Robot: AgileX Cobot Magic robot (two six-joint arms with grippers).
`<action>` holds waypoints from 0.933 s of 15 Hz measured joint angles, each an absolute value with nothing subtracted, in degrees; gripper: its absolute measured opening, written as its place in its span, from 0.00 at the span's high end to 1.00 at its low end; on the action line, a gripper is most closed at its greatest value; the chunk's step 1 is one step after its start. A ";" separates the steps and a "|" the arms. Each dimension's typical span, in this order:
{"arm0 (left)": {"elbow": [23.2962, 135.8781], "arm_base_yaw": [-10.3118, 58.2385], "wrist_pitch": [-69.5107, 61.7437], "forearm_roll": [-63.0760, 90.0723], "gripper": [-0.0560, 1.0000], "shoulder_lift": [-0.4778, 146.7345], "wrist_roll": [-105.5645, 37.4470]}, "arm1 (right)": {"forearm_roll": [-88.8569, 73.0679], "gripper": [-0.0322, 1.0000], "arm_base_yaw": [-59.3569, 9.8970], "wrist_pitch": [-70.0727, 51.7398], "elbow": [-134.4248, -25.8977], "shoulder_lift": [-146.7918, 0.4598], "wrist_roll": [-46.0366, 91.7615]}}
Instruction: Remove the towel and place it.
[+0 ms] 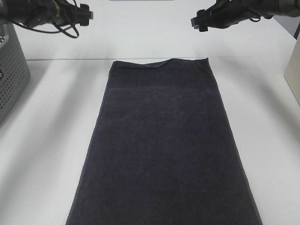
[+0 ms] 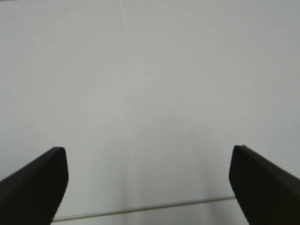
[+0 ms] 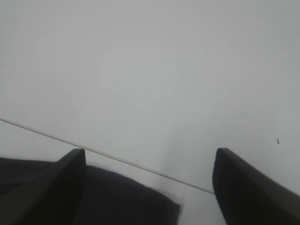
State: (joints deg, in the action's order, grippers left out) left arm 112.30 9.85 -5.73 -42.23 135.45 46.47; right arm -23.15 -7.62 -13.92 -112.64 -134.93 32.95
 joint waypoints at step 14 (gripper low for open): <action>122.56 3.32 -68.30 -1.09 0.13 123.70 0.00 | -2.12 0.27 -7.62 -69.44 -132.07 -129.72 8.88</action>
